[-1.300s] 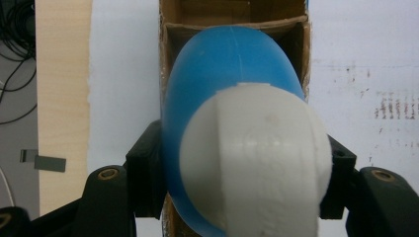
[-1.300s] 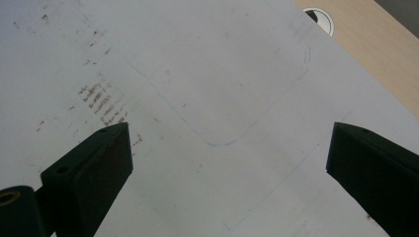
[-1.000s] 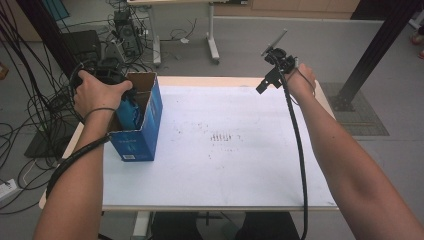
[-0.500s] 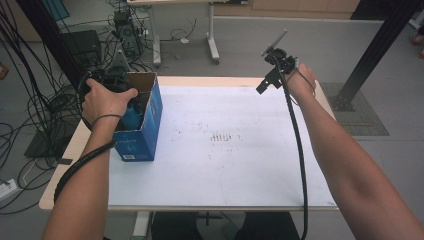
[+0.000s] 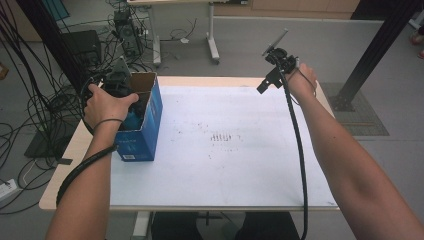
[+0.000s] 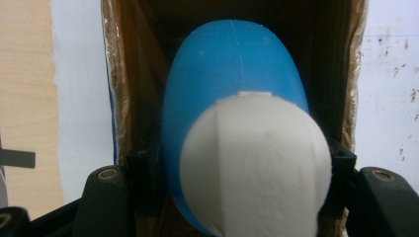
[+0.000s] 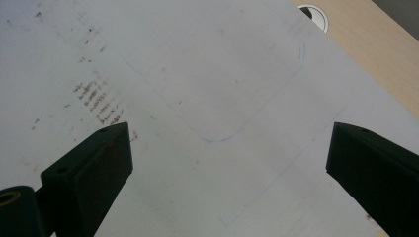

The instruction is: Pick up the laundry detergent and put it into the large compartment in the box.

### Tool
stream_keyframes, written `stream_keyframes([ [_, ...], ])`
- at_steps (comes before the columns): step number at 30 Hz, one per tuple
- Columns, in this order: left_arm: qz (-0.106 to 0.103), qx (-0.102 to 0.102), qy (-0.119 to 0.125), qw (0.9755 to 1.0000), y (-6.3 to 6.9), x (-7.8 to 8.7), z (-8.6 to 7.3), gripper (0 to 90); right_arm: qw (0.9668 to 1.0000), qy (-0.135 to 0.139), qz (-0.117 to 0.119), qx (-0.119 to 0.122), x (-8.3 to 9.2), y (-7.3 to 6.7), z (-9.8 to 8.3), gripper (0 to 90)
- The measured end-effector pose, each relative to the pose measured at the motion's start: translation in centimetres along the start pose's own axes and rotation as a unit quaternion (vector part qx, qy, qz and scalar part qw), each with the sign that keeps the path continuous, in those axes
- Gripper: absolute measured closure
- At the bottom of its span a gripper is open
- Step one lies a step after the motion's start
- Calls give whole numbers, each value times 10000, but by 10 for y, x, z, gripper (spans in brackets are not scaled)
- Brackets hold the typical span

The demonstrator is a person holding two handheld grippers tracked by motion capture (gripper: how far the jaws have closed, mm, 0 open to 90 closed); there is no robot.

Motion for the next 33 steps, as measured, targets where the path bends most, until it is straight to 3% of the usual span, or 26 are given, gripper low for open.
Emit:
stream_keyframes([
  [33, -59, 25, -13, 10000, 4, -9, -4, 379, 10000, 0, -13, -24, 1, 0, -2, 39],
])
Point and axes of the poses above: each handheld gripper's, and its own axes: x roughly backward along the jaws, z roughly out of its top, y roughly to its right, the point moved 5 cm from there along -x, roughly forward along the jaws, and after that the axes turned 15 degrees about z, right-handed, at the moved point
